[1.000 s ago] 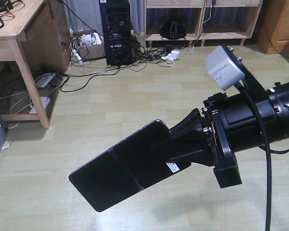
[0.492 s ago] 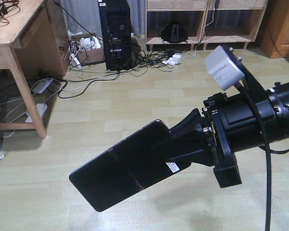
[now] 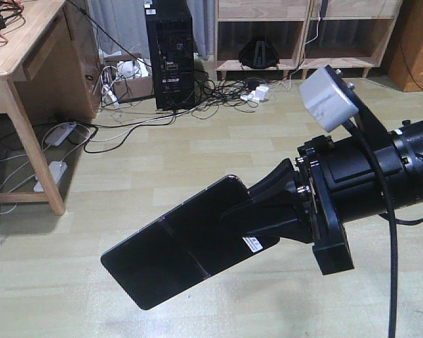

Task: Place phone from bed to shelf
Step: 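Carry the phone in the right gripper while turning toward the white desk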

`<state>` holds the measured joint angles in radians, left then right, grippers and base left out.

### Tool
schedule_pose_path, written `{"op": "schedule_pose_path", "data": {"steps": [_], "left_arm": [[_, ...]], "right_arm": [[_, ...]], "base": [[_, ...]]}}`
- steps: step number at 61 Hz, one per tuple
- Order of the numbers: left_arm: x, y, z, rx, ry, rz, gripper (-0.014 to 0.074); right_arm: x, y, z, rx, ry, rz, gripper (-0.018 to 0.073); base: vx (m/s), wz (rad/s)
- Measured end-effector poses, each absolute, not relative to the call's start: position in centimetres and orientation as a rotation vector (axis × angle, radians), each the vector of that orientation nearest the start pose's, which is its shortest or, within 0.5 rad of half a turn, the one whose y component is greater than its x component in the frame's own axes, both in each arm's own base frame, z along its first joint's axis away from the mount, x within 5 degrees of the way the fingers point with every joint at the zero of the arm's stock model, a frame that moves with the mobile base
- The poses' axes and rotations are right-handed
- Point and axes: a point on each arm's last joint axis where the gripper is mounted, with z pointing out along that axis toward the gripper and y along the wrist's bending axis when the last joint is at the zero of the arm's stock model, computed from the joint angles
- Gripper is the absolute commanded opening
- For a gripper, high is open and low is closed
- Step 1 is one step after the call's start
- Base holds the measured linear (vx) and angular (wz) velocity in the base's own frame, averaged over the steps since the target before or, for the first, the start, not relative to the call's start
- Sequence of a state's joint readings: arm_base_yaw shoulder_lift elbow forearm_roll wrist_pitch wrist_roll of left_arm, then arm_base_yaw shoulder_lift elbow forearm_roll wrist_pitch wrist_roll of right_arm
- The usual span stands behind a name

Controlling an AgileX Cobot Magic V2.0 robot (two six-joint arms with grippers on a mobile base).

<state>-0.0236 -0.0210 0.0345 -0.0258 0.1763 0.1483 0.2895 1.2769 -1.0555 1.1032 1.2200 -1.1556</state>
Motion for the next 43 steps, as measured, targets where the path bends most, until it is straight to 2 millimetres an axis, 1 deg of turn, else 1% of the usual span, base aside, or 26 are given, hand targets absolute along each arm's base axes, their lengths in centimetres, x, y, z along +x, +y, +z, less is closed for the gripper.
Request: {"op": "schedule_pose_path", "data": {"steps": [43], "left_arm": [[5.58, -0.17, 18.66, 0.126, 1.669, 0.071, 0.0001]], "right_arm": [[20.09, 13.95, 35.04, -1.238, 1.91, 1.125, -0.0002]], "base": [[0.18, -0.02]]}}
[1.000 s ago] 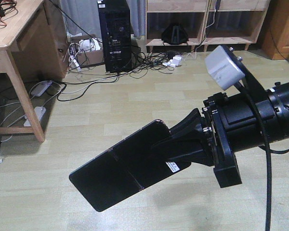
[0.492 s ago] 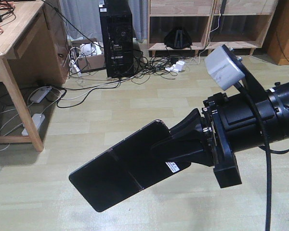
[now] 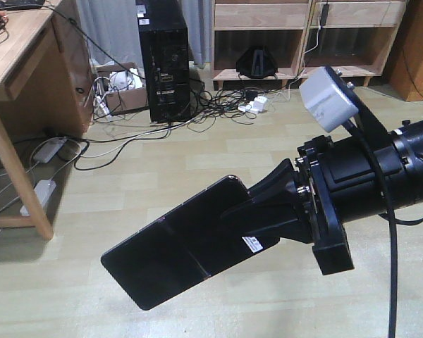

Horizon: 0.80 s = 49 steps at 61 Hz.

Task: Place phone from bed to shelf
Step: 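Carry the phone in the right gripper while turning toward the white desk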

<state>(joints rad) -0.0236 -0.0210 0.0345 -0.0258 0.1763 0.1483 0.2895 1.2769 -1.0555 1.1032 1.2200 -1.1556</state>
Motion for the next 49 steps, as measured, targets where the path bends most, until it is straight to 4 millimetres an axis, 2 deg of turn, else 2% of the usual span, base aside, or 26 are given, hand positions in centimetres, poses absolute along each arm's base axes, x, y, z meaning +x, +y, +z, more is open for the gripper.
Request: {"op": "schedule_pose_path", "data": {"steps": [29, 49], "left_arm": [[5.58, -0.17, 18.66, 0.126, 1.669, 0.071, 0.0001], [5.58, -0.17, 18.66, 0.126, 1.669, 0.071, 0.0001]], "right_arm": [[20.09, 13.95, 35.04, -1.238, 1.91, 1.125, -0.0002], [20.09, 13.95, 35.04, -1.238, 1.91, 1.125, -0.0002]], "base": [[0.16, -0.08], [0.14, -0.26]]}}
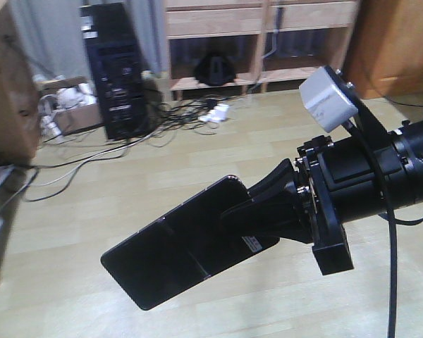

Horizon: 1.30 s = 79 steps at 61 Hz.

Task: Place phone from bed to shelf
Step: 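Carry the phone in the right gripper while turning toward the white desk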

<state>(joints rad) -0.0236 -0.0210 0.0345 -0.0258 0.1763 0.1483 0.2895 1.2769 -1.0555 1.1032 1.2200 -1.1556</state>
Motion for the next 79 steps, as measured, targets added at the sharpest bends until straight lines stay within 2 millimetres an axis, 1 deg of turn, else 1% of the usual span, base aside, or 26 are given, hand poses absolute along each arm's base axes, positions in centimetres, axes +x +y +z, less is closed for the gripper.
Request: {"op": "schedule_pose_path", "data": {"steps": [46, 79], "left_arm": [[5.58, -0.17, 18.66, 0.126, 1.669, 0.071, 0.0001], [5.58, -0.17, 18.66, 0.126, 1.669, 0.071, 0.0001]], "right_arm": [[20.09, 13.95, 35.04, -1.238, 1.91, 1.125, -0.0002], [20.09, 13.95, 35.04, -1.238, 1.91, 1.125, -0.0002]], "base": [[0.21, -0.49], [0.3, -0.22]]}}
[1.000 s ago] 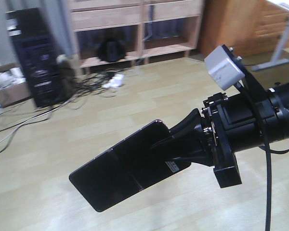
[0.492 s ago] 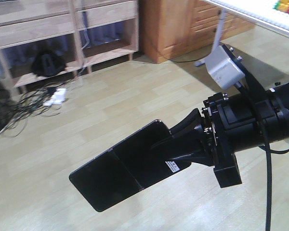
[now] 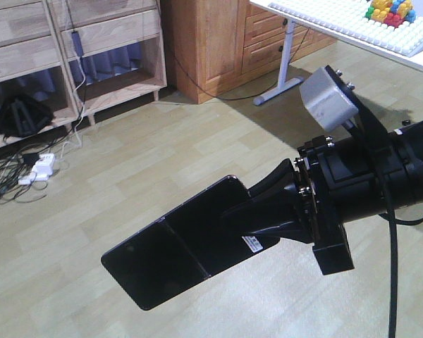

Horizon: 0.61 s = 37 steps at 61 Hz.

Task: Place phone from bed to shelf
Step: 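Carry the phone in the right gripper while turning toward the white desk, then hold the phone in the right gripper while driving to the wooden shelf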

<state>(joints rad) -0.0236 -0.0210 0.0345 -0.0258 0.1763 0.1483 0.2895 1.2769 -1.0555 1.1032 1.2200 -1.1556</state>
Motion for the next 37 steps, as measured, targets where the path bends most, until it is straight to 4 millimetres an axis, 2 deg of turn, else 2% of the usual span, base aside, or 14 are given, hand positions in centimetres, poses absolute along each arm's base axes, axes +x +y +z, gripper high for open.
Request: {"op": "schedule_pose_path", "data": {"steps": [37], "left_arm": [[5.58, -0.17, 18.66, 0.126, 1.669, 0.071, 0.0001]], "right_arm": [[20.09, 13.95, 35.04, -1.237, 1.91, 1.125, -0.0002]], "base": [[0.38, -0.02]]}}
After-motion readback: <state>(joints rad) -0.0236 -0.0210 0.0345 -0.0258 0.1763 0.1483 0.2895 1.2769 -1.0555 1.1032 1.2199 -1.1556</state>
